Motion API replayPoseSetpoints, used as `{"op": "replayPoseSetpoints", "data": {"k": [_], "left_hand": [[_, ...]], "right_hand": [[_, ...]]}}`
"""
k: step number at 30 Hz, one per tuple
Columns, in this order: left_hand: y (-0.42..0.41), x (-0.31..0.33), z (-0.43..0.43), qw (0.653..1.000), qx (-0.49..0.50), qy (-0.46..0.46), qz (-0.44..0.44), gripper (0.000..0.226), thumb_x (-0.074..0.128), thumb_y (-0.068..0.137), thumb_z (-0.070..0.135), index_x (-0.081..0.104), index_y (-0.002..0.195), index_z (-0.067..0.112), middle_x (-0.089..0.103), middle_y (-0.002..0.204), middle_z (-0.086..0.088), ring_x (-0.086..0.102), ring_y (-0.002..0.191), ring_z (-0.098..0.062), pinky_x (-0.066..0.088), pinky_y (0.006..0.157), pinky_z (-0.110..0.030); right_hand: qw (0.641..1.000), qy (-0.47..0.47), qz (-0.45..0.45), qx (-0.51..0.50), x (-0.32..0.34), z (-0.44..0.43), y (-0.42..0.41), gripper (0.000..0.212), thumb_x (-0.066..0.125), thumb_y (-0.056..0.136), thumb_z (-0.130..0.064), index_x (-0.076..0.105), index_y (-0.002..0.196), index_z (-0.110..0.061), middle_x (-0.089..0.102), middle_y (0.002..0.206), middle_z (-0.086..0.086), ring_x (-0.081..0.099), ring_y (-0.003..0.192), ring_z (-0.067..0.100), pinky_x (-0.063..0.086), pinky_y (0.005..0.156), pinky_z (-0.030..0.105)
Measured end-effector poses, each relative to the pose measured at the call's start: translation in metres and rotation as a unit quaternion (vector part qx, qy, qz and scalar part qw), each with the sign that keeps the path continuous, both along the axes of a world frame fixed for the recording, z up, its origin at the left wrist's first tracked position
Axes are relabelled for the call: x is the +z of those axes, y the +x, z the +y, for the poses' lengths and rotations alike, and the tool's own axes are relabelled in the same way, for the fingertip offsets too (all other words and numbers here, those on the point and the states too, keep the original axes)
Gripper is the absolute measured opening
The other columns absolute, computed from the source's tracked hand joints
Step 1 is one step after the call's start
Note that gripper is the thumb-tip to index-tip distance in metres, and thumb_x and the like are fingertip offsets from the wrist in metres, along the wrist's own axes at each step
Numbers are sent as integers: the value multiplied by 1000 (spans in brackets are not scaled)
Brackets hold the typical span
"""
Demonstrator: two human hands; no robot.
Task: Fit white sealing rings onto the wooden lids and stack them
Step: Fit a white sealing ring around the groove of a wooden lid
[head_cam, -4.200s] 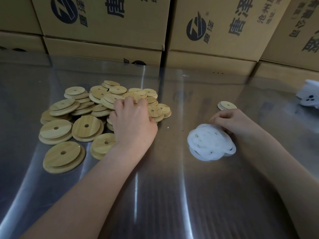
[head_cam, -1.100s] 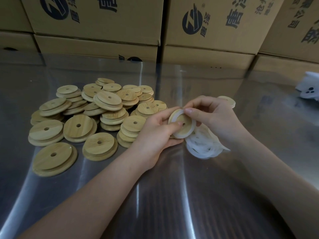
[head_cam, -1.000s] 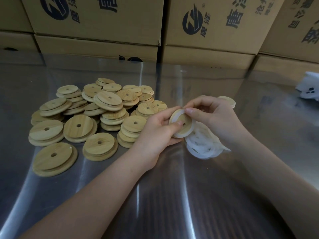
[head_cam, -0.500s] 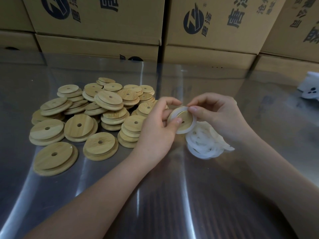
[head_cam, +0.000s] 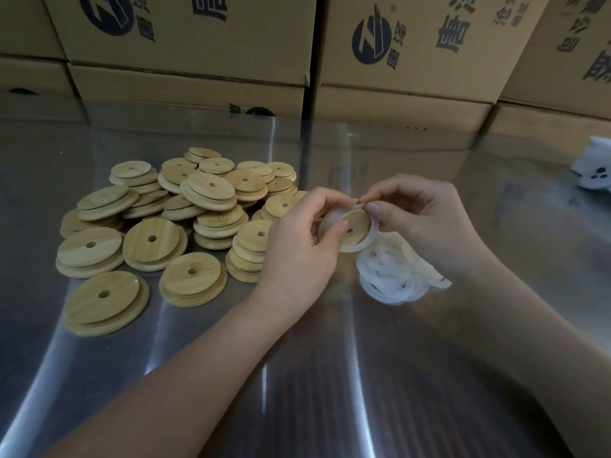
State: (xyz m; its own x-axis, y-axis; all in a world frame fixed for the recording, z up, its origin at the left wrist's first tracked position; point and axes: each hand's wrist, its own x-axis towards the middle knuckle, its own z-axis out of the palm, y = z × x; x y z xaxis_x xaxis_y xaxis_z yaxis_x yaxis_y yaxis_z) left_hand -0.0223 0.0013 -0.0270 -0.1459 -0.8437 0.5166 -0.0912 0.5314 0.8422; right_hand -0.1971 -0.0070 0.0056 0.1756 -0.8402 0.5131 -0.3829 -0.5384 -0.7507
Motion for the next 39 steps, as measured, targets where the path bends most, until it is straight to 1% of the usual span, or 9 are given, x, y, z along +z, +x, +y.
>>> {"op": "replayPoseSetpoints", "data": {"k": [6,10,13,19,22,29,34,37,39], "left_hand": [[0,3,2,1000,21,-10,7,21,65,90,3,69,103,19,71,98,9,66,98,-6,55,88,-36],[1,5,4,998,43,-33,6,25,67,88,3,72,102,22,70,96,17,66,96,0,54,85,-22],[1,5,4,998,49,-44,13,25,68,86,0,72,100,21,68,95,21,65,96,3,51,84,-15],[2,4,3,996,63,-58,-11,24,67,87,3,70,99,24,68,94,21,64,95,1,53,83,-20],[2,3,2,996,59,-62,-31,32,64,89,3,69,114,22,69,105,10,62,102,-4,51,90,-26],[2,3,3,995,63,-58,-49,35,63,89,-1,71,115,21,66,104,1,60,95,-6,47,86,-15],[2,5,2,998,55,5,10,33,67,88,2,71,109,27,70,105,10,64,102,-3,53,93,-32],[2,6,1,995,46,55,68,34,65,89,1,70,101,33,71,99,17,68,99,-6,57,86,-44],[1,7,0,990,42,86,104,36,65,89,1,71,97,36,72,98,15,69,95,-10,59,82,-47]], "right_hand": [[1000,1,-5,-4,2,1,0,19,68,86,0,72,85,-18,72,84,0,69,81,20,58,76,33],[1000,14,-27,-1,2,2,0,15,68,86,-1,71,85,-16,72,85,7,69,81,26,58,75,32],[998,26,-61,-2,2,2,1,16,70,84,0,69,84,-15,72,81,5,68,77,18,56,72,28],[999,14,-46,1,2,3,2,14,71,84,1,70,82,-13,71,82,11,67,76,24,56,72,35],[999,8,-36,-1,1,3,1,15,70,84,1,71,84,-14,72,82,6,68,77,22,56,73,29],[1000,1,-15,18,1,3,4,21,68,84,5,73,85,-16,68,83,-6,66,79,13,51,74,23],[999,13,-21,26,0,3,5,29,66,85,7,74,93,-19,69,90,1,67,83,18,53,77,24],[998,30,-50,31,-2,3,8,28,65,86,6,74,99,-17,71,94,9,68,88,26,56,77,25],[994,54,-88,25,-2,3,11,25,66,86,5,73,96,-16,72,86,5,70,81,19,57,73,24]]}}
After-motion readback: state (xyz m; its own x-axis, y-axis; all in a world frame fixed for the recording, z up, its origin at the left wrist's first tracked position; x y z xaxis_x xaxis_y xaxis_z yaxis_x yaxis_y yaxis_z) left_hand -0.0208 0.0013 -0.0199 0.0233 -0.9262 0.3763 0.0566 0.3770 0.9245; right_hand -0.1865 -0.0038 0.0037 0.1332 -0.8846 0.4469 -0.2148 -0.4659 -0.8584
